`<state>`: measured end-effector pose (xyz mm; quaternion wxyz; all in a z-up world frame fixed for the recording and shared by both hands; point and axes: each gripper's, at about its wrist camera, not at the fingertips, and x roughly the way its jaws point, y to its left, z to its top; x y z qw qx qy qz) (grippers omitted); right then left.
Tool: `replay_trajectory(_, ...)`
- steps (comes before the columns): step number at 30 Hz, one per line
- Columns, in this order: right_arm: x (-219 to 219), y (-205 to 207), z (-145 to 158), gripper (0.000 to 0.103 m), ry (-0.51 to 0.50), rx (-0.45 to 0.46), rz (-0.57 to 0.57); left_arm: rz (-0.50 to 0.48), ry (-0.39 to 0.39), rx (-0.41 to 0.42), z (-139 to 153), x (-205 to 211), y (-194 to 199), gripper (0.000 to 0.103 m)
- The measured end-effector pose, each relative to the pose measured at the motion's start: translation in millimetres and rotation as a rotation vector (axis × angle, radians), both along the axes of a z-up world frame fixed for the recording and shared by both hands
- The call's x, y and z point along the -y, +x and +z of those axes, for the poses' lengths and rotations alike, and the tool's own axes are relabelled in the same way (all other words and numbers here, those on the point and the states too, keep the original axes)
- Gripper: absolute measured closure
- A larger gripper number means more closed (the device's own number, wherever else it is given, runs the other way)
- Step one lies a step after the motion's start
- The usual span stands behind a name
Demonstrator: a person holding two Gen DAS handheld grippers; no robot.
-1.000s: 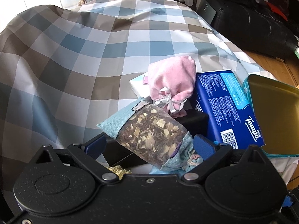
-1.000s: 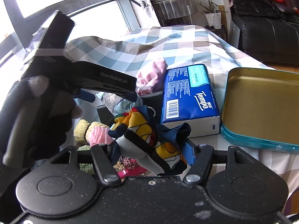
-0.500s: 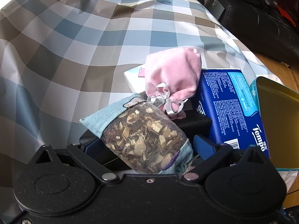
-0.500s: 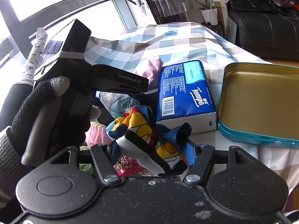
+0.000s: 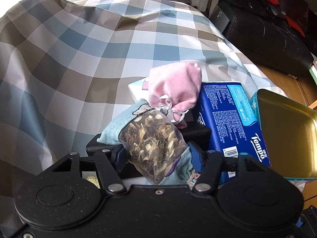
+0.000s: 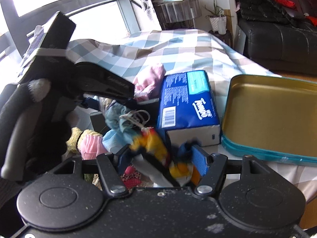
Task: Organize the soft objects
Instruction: 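Carry the socks with the right gripper while the left carries the sachet to the tray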
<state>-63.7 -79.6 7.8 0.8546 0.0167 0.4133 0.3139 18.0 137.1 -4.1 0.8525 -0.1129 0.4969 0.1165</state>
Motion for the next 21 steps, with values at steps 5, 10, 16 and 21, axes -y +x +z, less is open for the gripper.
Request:
replay_trajectory(5, 3, 2, 3, 0.039, -0.003, 0.035, -0.020, -0.053, 0.016, 0.042, 12, 10, -12, 0.045)
replay_trajectory(10, -1, 10, -10, 0.030, -0.024, -0.048, -0.004, -0.071, 0.004, 0.067, 19, 12, -20, 0.045)
replay_trajectory(16, -11, 14, -27, 0.004, -0.061, -0.081, -0.020, -0.039, -0.027, 0.091, 28, 3, -28, 0.045)
replay_trajectory(21, -24, 12, -30, 0.000, -0.061, -0.063, -0.038, -0.016, -0.015, 0.138, 38, -2, -36, 0.045)
